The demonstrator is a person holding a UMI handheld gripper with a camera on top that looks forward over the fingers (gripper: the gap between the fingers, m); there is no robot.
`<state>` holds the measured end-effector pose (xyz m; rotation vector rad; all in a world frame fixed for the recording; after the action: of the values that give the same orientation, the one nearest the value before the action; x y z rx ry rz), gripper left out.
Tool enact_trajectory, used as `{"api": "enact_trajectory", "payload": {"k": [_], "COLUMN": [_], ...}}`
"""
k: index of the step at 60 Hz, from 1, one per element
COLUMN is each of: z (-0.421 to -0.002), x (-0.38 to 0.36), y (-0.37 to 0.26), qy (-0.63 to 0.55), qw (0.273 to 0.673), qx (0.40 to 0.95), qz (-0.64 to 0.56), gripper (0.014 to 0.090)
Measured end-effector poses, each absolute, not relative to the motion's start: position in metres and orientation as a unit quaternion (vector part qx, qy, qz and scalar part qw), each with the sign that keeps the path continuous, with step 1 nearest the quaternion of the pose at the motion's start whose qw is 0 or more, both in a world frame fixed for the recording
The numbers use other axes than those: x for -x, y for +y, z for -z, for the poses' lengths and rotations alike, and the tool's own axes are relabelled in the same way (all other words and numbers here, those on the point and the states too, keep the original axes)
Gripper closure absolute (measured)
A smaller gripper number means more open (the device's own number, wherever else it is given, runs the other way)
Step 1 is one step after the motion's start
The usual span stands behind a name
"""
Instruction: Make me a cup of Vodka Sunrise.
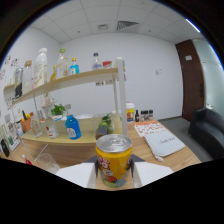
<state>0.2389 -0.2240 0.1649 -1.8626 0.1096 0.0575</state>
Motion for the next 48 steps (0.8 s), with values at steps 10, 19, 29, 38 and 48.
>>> {"api": "enact_trajectory", "payload": {"k": [10, 19, 29, 38, 48], "z": [-0.100, -0.059, -0.040, -0.040, -0.035], "x": [-0.265, -0.277, -0.277, -0.275, -0.273], "y": [-0.216, -0.212, -0.211, -0.210, -0.217], "qy": [0.076, 0.081, 0.065, 0.049, 0.035], "qw": [0.552, 0.519, 0.505, 0.517, 0.513], "qx": [0.830, 0.850, 0.861, 0.854, 0.858], "qz": [-0.024, -0.023, -0.011, -0.003, -0.001], "gripper": [0.0536, 0.0536, 0.0534, 0.0522, 0.0506]}}
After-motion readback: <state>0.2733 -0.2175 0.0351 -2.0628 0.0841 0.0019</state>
